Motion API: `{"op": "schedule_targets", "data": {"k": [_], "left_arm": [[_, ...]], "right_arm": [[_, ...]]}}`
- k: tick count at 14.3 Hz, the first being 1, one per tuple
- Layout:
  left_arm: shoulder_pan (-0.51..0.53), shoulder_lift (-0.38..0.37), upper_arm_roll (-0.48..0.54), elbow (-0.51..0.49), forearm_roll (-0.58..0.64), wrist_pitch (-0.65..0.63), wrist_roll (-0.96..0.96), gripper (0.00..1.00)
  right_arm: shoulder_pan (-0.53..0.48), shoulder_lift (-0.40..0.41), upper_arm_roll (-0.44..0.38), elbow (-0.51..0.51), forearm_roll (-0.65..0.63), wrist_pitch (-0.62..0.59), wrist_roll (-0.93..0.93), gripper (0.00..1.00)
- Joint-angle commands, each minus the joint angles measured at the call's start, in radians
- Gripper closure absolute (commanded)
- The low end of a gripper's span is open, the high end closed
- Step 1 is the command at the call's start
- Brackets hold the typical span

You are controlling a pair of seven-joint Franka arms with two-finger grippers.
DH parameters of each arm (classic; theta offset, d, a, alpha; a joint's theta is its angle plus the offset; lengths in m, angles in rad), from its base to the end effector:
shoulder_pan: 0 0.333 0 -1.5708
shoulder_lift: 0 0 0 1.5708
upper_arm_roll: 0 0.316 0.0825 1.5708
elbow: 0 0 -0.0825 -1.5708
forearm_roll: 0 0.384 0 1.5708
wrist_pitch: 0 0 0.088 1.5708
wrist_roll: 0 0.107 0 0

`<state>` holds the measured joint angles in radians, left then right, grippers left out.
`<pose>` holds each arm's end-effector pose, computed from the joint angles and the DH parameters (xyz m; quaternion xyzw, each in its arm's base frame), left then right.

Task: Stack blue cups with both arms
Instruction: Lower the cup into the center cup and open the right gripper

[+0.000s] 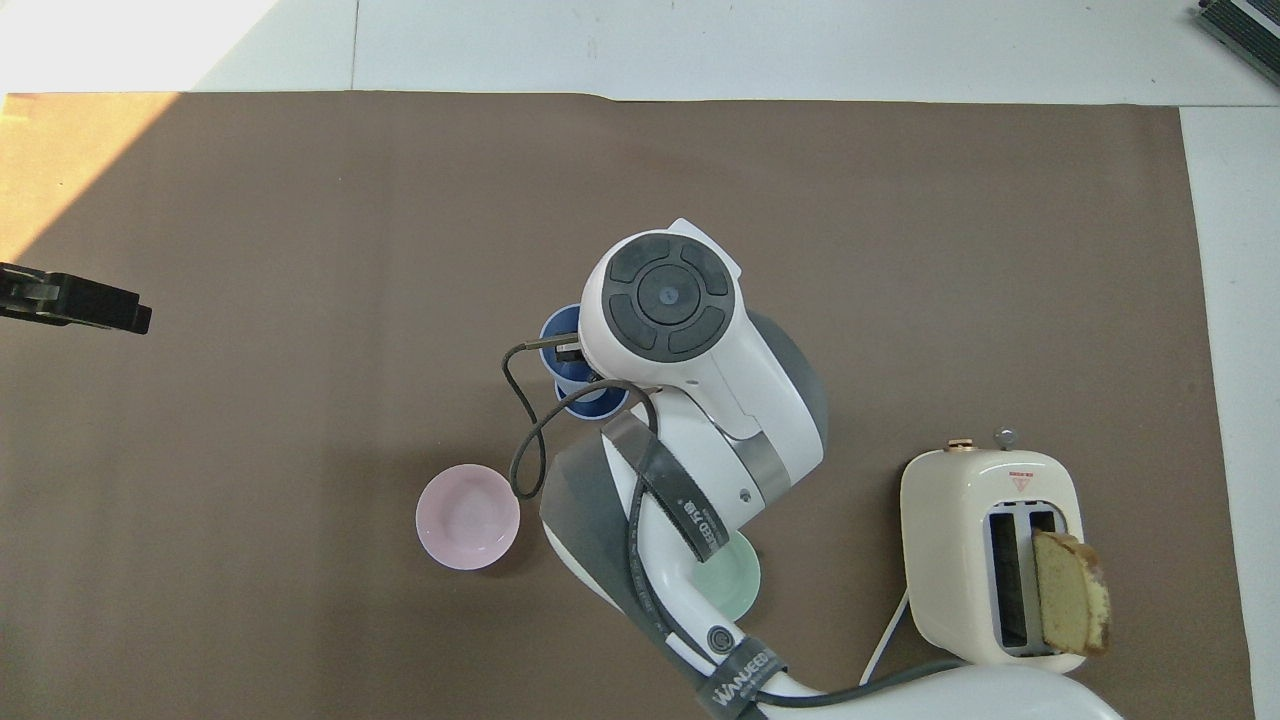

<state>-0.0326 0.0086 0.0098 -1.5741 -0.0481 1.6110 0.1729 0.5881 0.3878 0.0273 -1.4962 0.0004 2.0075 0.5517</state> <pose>0.5609 -0.0178 0.6219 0.9949 -0.0970 0.0159 0.0229 0.5626 0.3945 0.4592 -0.9976 -0.0304 -0.0486 0.0384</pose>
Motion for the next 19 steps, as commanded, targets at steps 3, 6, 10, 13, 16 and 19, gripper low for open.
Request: {"op": "schedule_targets", "data": {"k": [3, 6, 10, 13, 16, 19], "left_arm": [[0.008, 0.001, -0.008, 0.019, 0.016, -0.026, 0.007, 0.00], [0.007, 0.001, -0.008, 0.019, 0.016, -0.026, 0.007, 0.00], [0.007, 0.001, -0.008, 0.019, 0.016, -0.026, 0.007, 0.00], [0.007, 0.001, -0.008, 0.019, 0.016, -0.026, 0.005, 0.00], [0.007, 0.001, -0.008, 0.019, 0.016, -0.025, 0.007, 0.00], [0.007, 0.001, -0.008, 0.019, 0.016, -0.025, 0.007, 0.00]], "right_arm": [[0.002, -0.009, -0.001, -0.019, -0.017, -0.003, 0.023, 1.00], [-0.007, -0.009, -0.001, -0.033, -0.019, 0.002, 0.022, 1.00], [-0.013, -0.009, 0.000, -0.038, -0.023, 0.010, 0.023, 0.06], [-0.010, -0.012, -0.001, -0.045, -0.026, 0.011, 0.027, 0.00], [-0.014, -0.030, -0.010, -0.036, -0.028, -0.019, 0.028, 0.00], [-0.074, -0.118, -0.012, -0.033, -0.030, -0.097, 0.020, 0.00]]}}
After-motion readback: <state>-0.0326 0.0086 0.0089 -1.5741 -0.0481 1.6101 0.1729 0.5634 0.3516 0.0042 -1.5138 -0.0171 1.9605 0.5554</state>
